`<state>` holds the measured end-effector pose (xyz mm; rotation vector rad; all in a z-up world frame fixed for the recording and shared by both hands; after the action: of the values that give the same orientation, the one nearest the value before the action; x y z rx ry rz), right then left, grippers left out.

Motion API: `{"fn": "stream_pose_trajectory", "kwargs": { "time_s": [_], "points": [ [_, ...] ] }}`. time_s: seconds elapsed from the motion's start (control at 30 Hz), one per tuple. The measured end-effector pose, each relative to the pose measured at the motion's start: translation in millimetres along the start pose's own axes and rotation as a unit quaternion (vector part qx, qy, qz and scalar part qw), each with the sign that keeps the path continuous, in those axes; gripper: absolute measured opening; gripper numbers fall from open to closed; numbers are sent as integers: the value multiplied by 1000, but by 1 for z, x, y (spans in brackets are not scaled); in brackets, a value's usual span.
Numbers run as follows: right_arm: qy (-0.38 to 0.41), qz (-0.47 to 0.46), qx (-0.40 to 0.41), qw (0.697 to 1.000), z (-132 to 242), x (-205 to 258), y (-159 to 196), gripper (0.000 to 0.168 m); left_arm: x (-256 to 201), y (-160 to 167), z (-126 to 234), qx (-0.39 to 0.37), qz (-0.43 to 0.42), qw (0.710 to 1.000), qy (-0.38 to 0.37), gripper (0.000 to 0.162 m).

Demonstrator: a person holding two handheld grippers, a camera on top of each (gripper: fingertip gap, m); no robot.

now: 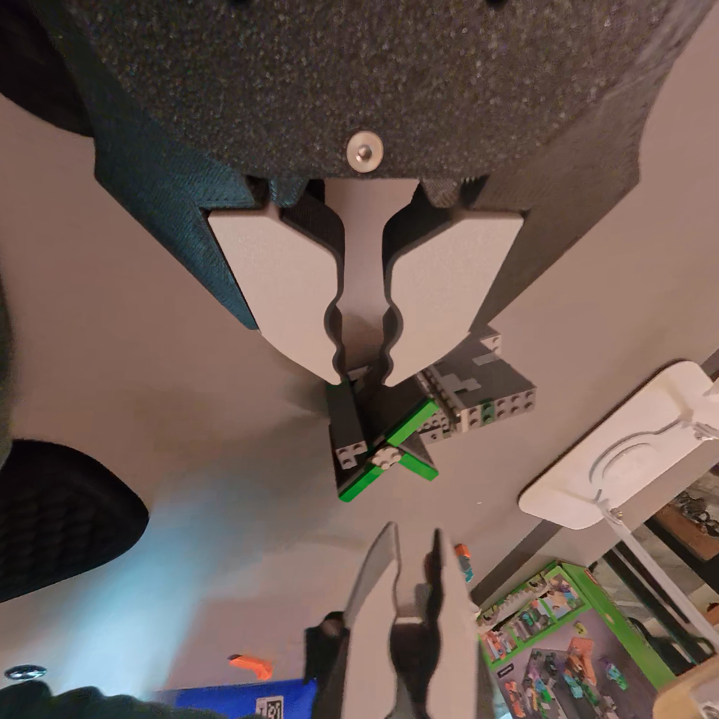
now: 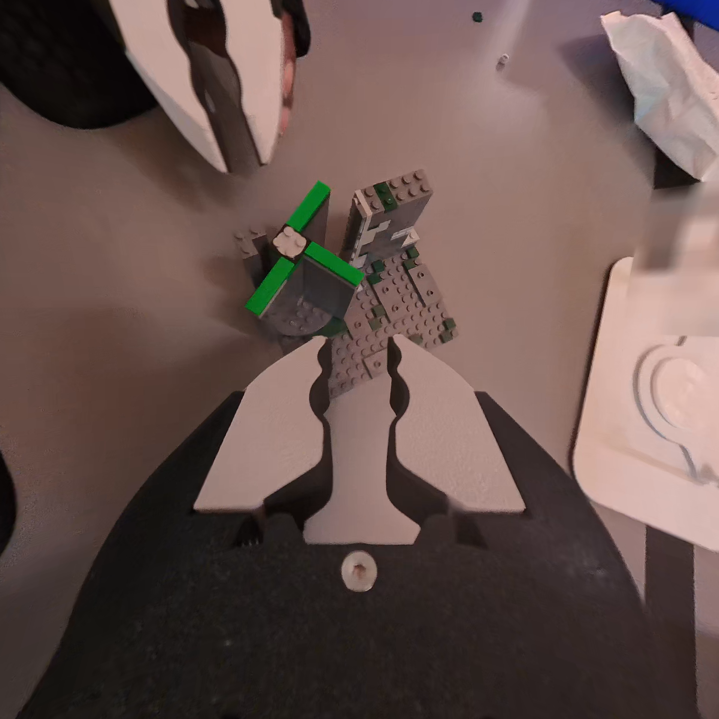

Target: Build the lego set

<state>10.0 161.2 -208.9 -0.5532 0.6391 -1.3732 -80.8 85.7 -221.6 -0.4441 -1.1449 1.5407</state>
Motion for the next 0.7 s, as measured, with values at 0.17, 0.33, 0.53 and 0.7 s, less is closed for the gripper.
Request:
{"fn": "stream_pose_trajectory", "kwargs": {
  "time_s": [0.17, 0.33, 0.53, 0.7],
  "points": [
    [-71, 51, 13, 996, -28, -1, -11, 38, -19, -10, -13, 11, 47, 999, 14, 16],
    [-122, 97, 21, 988, -41, 9, -19, 32, -26, -10, -22, 31, 58, 998, -11, 18],
    [-102, 88, 5, 991, -37, 13, -12, 16, -24, -7, -21, 36, 69, 997, -26, 18],
    [-61, 65, -3, 996, -28, 19, -3, 12, -21, -4, -22, 39, 66, 997, -30, 18]
  ]
}}
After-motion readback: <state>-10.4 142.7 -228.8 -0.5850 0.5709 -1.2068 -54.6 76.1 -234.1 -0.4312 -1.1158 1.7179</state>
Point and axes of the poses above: each gripper's, where its closed fingertips meet, z back along the fingers, y out of its underside, x = y × z across the jaws, the point moved 1 cm from there along z, back along the fingers, and after that the axes turned 7 degrees about -z, right-handed, at the moved point
